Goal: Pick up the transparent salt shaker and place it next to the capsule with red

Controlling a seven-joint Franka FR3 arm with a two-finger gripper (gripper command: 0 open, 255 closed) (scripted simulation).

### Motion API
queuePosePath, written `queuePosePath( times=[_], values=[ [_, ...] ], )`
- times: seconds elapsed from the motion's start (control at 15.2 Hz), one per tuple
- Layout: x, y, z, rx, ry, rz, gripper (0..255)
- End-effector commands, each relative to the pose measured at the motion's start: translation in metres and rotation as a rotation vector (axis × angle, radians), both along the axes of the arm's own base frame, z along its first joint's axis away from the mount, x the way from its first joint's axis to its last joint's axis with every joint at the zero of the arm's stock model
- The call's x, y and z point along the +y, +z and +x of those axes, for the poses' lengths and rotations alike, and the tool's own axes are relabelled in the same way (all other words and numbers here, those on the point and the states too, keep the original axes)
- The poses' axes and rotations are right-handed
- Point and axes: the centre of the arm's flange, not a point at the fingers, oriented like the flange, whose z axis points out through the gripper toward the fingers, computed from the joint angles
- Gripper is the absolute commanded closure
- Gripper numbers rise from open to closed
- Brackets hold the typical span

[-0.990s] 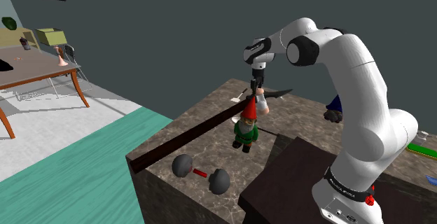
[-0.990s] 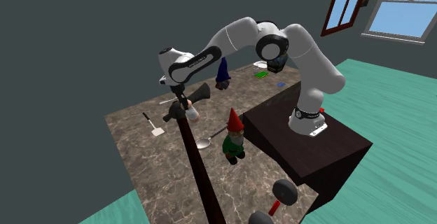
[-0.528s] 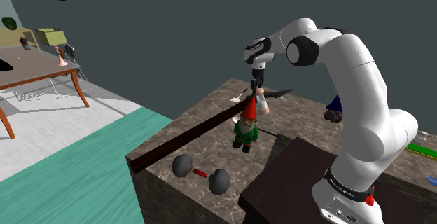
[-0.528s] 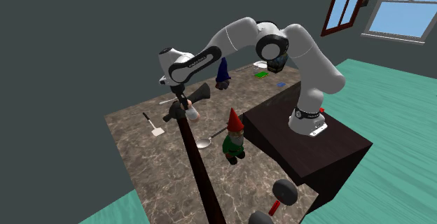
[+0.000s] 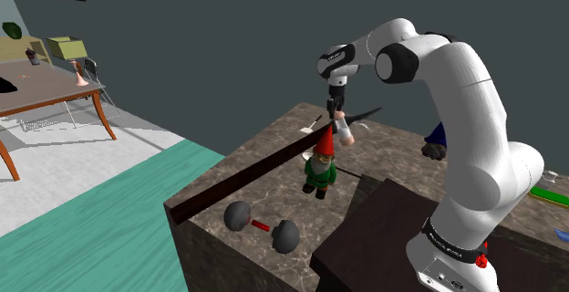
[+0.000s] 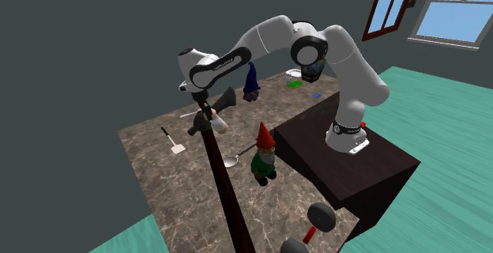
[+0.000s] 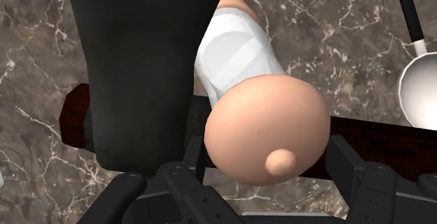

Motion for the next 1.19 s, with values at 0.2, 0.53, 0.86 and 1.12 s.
queuePosePath(
  times=[0.2, 0.53, 0.86, 1.12],
  values=[
    [-0.002, 0.029, 0.0, -0.004, -0.001, -0.004, 255],
    [-0.002, 0.055, 0.0, -0.004, -0.001, -0.004, 255],
    [-0.002, 0.082, 0.0, -0.004, -0.001, -0.004, 255],
    [-0.002, 0.103, 0.0, -0.004, -0.001, -0.004, 255]
  ],
)
